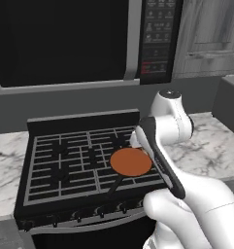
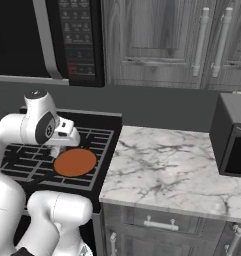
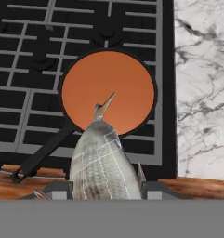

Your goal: Retrieve the fish from the fridge and place it on the saucepan with marinade on the stove.

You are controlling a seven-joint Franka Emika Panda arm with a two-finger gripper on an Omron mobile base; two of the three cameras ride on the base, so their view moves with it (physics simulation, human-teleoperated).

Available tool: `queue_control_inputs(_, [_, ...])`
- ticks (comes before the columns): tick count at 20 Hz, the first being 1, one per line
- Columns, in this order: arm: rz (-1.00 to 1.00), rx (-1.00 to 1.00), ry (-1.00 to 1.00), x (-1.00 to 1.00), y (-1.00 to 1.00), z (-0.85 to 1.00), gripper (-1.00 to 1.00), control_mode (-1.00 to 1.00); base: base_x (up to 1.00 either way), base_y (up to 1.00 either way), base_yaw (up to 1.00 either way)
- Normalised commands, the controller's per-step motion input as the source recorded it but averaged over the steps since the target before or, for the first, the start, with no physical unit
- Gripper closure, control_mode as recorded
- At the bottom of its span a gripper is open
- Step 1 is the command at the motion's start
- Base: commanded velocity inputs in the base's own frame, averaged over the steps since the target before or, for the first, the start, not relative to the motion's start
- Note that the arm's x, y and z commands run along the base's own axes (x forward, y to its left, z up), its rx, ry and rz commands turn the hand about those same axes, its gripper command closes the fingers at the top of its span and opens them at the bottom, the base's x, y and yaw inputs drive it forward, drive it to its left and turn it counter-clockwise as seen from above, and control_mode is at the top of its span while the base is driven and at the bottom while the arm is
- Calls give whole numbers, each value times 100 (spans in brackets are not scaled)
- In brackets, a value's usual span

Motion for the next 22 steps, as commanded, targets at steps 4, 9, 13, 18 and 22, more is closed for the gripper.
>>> queue_control_inputs(4, [0, -6, 0, 17, 0, -34, 100, -100, 0, 0, 0])
queue_control_inputs(9, [0, 0, 0, 23, 0, -39, 100, -100, 0, 0, 0])
queue_control_inputs(13, [0, 0, 0, 24, 0, -27, 100, -100, 0, 0, 0])
queue_control_inputs(18, [0, 0, 0, 27, 0, -17, 100, -100, 0, 0, 0])
queue_control_inputs(22, [0, 0, 0, 13, 0, -10, 100, -100, 0, 0, 0])
